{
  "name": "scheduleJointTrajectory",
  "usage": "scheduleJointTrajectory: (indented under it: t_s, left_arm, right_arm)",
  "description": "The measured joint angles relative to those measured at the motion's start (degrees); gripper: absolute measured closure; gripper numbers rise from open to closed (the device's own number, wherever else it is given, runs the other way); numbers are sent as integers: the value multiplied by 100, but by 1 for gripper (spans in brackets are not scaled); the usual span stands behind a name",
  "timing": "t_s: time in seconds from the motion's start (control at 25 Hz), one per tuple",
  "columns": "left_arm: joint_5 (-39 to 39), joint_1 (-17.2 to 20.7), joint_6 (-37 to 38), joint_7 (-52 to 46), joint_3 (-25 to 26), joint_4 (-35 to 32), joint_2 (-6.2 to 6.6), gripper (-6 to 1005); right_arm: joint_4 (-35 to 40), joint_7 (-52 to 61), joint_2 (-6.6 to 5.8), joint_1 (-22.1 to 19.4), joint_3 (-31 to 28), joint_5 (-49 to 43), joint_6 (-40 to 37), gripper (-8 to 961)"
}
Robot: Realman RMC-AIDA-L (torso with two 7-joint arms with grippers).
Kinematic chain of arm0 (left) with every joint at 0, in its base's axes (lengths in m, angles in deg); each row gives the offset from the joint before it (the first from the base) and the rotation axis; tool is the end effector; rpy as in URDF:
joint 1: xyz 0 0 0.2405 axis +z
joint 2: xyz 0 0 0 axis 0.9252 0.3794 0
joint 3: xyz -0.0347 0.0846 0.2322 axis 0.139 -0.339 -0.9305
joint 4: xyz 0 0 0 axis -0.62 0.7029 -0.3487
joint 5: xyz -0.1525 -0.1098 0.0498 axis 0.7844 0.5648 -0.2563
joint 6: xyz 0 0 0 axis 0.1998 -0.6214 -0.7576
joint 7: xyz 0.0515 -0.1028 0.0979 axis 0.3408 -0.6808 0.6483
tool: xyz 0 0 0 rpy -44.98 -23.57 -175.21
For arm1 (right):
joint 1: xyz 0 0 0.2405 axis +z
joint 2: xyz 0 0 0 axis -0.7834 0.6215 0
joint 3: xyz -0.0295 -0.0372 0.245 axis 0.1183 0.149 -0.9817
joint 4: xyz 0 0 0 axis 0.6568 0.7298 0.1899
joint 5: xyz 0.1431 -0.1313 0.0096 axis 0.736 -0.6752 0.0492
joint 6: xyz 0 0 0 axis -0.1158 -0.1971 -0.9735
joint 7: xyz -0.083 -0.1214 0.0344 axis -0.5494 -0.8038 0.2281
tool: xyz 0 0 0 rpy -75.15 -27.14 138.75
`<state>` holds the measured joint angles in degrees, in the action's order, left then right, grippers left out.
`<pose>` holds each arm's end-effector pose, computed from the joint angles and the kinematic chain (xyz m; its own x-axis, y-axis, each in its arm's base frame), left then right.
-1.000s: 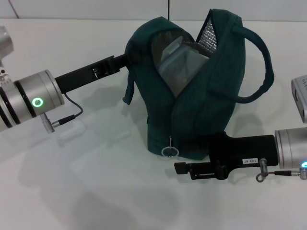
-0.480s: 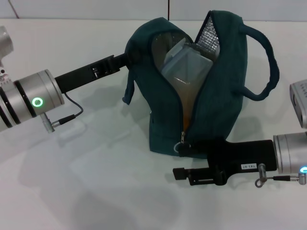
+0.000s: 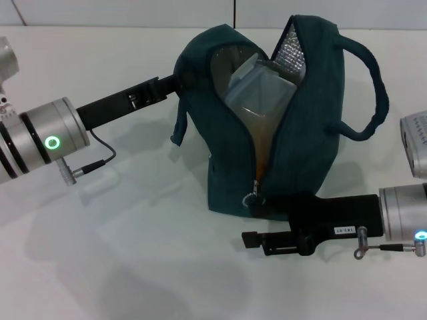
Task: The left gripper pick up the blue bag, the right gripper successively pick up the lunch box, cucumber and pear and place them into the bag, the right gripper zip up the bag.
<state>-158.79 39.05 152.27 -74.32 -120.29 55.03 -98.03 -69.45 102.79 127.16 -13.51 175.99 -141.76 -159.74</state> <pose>-0.2386 0.3338 -0.0129 0.2074 0.6210 0.7559 0.8243 -0.5270 0.2068 0.2083 0.2928 -0.0877 0.8187 -0.4038 -0.4083 -0.3835 -0.9137 0.1348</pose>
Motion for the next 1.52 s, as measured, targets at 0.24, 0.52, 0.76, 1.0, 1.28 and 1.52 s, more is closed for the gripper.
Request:
scheduleJointTrajectory:
  t_s: [0.24, 0.52, 0.76, 1.0, 1.28, 1.52]
  left_arm:
    - [0, 0, 5, 0, 1, 6, 4, 944]
    - [0, 8, 18, 0, 1, 6, 8, 944]
    - [0, 9, 20, 1, 1, 6, 5, 944]
    - [0, 24, 20, 15, 1, 6, 2, 944]
    - [21, 71, 20, 55, 1, 6, -1, 944]
    - [81, 94, 20, 92, 1, 7, 4, 945]
  right_arm:
    - [2, 70, -49, -96, 31, -26, -38, 303]
    - [150, 41, -62, -287, -152, 0, 147, 305]
    - [323, -84, -12, -291, -210, 4, 345, 304]
    - [435, -168, -2, -270, -171, 159, 499, 303]
    - [435, -175, 1, -254, -60, 446, 788, 338]
    - [441, -164, 0, -246, 176, 587, 799, 369]
